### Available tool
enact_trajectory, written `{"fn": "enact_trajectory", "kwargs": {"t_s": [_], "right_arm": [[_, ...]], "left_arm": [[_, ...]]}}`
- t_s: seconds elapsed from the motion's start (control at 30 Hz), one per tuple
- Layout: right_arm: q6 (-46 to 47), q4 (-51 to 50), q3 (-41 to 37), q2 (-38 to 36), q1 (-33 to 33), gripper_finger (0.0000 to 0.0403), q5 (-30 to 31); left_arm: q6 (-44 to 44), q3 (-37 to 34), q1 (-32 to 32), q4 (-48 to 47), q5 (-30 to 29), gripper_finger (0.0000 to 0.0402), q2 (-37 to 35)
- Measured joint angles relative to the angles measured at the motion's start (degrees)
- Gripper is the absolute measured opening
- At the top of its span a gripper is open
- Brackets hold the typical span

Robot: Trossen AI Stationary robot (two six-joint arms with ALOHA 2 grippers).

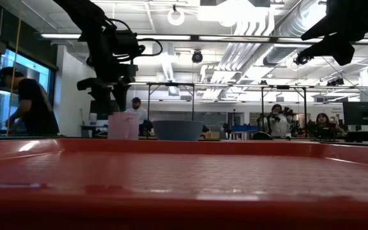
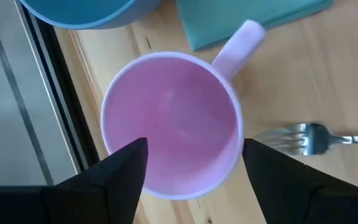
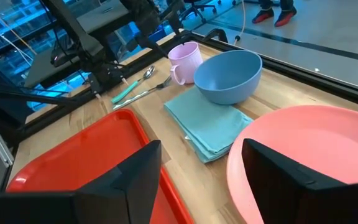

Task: Set up tray
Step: Put the purple mug in the top right of the tray

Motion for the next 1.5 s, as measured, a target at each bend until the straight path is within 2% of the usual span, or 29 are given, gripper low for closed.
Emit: {"fn": "enact_trajectory", "kwargs": {"t_s": [0.27, 0.67, 1.13, 1.3, 1.5], "right_arm": [[0.5, 0.0, 0.0, 0.0, 0.0, 0.0208, 0.2], [0.5, 0.0, 0.0, 0.0, 0.0, 0.0208, 0.5], [1.0, 0.0, 0.0, 0.0, 0.0, 0.0208, 0.9], [1.2, 0.0, 0.0, 0.0, 0.0, 0.0208, 0.9], [1.6, 0.0, 0.0, 0.0, 0.0, 0.0208, 0.9]], "left_arm": [[0.0, 0.0, 0.0, -1.1, 2.6, 0.0294, 2.3], [-1.3, 0.0, 0.0, 1.3, 4.2, 0.0294, 3.3], [-2.8, 0.0, 0.0, 2.3, 5.2, 0.0292, 8.4], [-3.0, 0.0, 0.0, 2.0, 5.1, 0.025, 8.4], [-3.0, 0.0, 0.0, 2.1, 4.9, 0.0137, 8.4]]}}
